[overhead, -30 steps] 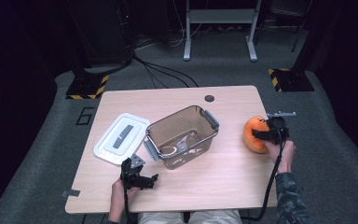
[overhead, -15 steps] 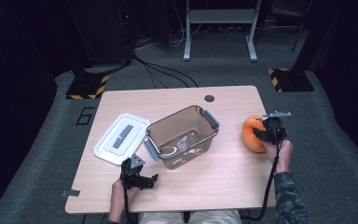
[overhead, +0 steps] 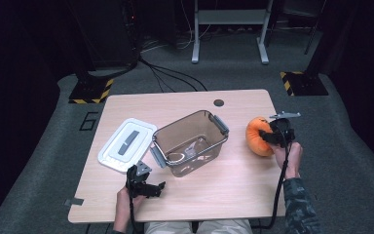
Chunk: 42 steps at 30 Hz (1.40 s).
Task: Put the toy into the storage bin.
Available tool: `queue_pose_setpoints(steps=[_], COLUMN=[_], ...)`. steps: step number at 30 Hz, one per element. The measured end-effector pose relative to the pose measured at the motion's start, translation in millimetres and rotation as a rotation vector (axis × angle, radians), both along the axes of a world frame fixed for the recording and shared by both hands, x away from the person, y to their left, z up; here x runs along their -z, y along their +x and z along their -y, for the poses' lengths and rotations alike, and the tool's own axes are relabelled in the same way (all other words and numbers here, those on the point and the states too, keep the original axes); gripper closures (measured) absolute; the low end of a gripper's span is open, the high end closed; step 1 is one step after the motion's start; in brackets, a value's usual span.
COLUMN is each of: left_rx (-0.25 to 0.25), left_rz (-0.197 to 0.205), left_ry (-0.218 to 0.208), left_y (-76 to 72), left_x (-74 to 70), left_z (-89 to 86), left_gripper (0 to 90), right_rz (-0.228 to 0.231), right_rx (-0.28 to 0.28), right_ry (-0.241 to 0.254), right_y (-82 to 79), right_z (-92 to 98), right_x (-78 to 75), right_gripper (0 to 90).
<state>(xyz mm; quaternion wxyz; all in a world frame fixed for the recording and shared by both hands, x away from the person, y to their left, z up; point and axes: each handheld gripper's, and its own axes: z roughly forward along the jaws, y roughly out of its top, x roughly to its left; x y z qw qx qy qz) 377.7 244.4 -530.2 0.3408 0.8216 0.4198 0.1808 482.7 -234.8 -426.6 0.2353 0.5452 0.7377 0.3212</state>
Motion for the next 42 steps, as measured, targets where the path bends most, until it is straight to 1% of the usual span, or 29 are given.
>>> queue_pose_setpoints(steps=[8,18,27,31,34,35,36,39,41,42], left_rx=[0.000,0.000,0.000,0.000,0.000,0.000,0.001,0.001,0.000,0.001], left_rz=[0.000,0.000,0.000,0.000,0.000,0.000,0.000,0.000,0.000,0.001], left_ry=[0.000,0.000,0.000,0.000,0.000,0.000,0.000,0.000,0.000,0.002], left_y=[0.0,0.0,0.0,0.0,0.1,0.0,0.1,0.1,0.0,0.1], left_x=[0.0,0.0,0.1,0.0,0.0,0.0,0.0,0.0,0.0,-0.1], left_z=[0.0,0.0,0.0,0.0,0.0,0.0,-0.1,-0.1,0.0,-0.2], left_gripper=[0.5,0.5,0.5,0.5,0.5,0.5,0.5,0.5,0.4,0.5], right_rz=[-0.004,-0.005,-0.006,-0.001,0.012,0.018,0.013,0.025,0.025,0.034], right_rx=[-0.033,-0.052,-0.076,-0.083,-0.096,-0.096,-0.091,-0.102,-0.107,-0.116], right_ry=[-0.008,-0.015,-0.029,-0.031,-0.039,-0.038,-0.036,-0.041,-0.045,-0.052], right_y=[3.0,4.6,11.6,14.8,16.5,17.4,17.4,20.2,21.1,21.8], right_z=[-10.1,-18.0,-27.0,-33.2,-37.9,-39.8,-41.2,-44.6,-47.0,-47.8], right_x=[-12.7,-27.1,-38.0,-44.0,-49.8,-51.6,-53.3,-58.7,-62.8,-64.7], right_gripper=[63.0,63.0,62.7,62.7,62.7,62.7,62.7,62.6,62.6,62.6])
